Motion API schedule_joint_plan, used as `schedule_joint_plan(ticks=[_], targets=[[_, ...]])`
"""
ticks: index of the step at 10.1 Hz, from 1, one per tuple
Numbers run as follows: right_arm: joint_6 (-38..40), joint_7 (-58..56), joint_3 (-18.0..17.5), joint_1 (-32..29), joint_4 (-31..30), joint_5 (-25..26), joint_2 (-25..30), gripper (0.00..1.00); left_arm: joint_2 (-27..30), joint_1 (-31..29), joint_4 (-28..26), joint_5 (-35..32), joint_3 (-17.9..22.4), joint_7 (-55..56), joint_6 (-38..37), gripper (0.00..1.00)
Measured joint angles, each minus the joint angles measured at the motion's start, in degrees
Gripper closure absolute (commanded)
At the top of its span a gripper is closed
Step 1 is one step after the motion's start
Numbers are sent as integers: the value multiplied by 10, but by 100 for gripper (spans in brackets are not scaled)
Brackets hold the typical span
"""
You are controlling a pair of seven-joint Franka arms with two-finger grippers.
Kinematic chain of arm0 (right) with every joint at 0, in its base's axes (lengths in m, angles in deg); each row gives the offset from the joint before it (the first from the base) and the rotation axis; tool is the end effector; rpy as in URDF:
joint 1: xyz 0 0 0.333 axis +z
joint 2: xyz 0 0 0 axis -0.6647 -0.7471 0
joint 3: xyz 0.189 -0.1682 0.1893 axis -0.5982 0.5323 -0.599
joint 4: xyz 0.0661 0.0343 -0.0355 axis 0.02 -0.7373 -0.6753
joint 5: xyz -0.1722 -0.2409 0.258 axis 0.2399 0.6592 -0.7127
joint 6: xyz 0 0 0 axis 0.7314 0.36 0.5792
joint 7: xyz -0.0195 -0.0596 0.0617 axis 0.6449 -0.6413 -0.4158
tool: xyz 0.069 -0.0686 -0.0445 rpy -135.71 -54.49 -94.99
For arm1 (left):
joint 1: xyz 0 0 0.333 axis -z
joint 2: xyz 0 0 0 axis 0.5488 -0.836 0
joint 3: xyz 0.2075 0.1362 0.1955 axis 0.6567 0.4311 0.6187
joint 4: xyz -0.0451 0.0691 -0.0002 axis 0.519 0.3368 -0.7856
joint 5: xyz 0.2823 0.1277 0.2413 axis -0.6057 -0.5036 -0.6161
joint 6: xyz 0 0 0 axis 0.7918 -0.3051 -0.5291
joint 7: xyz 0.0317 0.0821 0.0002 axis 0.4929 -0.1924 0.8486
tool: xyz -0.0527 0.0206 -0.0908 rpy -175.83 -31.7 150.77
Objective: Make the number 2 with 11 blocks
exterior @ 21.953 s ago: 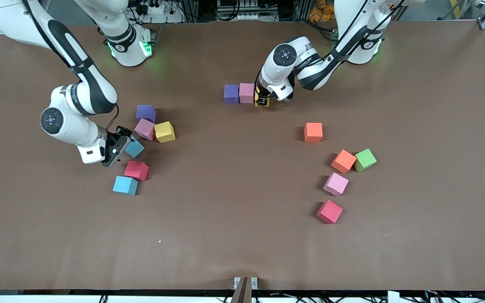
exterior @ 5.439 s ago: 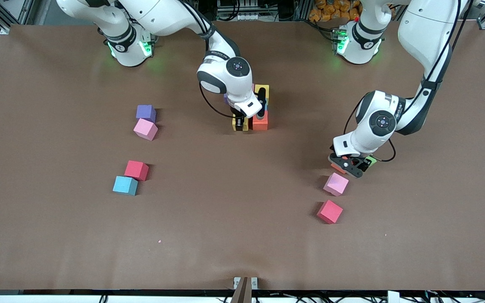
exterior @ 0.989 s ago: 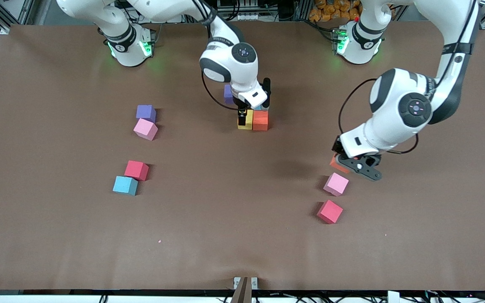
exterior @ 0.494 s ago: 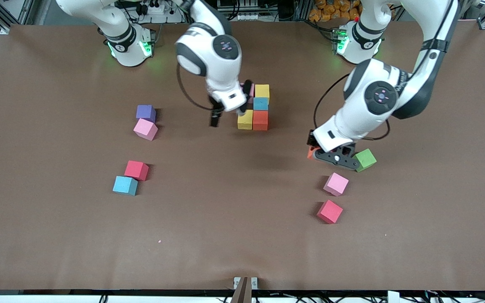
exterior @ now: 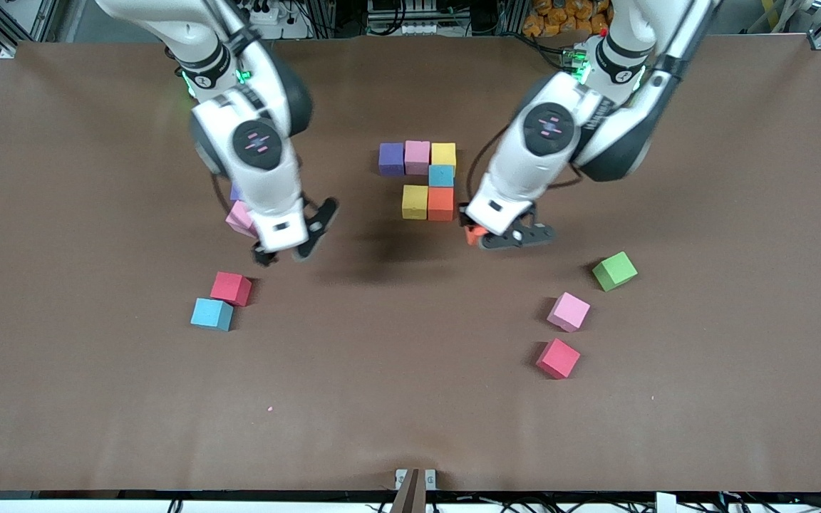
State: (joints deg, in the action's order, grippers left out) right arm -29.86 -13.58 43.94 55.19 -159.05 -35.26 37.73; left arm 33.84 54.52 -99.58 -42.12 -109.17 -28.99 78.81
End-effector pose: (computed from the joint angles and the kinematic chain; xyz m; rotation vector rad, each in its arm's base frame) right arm 0.5489 0.2580 0.3597 2.5671 1.5128 -0.1296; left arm 0.4872 -0.4007 0.3740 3.0182 0.4026 -0.1258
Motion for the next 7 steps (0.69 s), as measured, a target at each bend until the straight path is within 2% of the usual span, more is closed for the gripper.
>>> schedule_joint_plan(ticks=[2,5,7], targets=[[-26,-6,23,-31,-18,0,3,0,-27,47,23,1,0,164,1,44],[-91,-104,25,-105,-40,0,-12,0,-80,104,85,1,0,428,7,45],[-136,-168,25,-157,-48,0,-40,0,-104,128,100,1,0,576,34,46]])
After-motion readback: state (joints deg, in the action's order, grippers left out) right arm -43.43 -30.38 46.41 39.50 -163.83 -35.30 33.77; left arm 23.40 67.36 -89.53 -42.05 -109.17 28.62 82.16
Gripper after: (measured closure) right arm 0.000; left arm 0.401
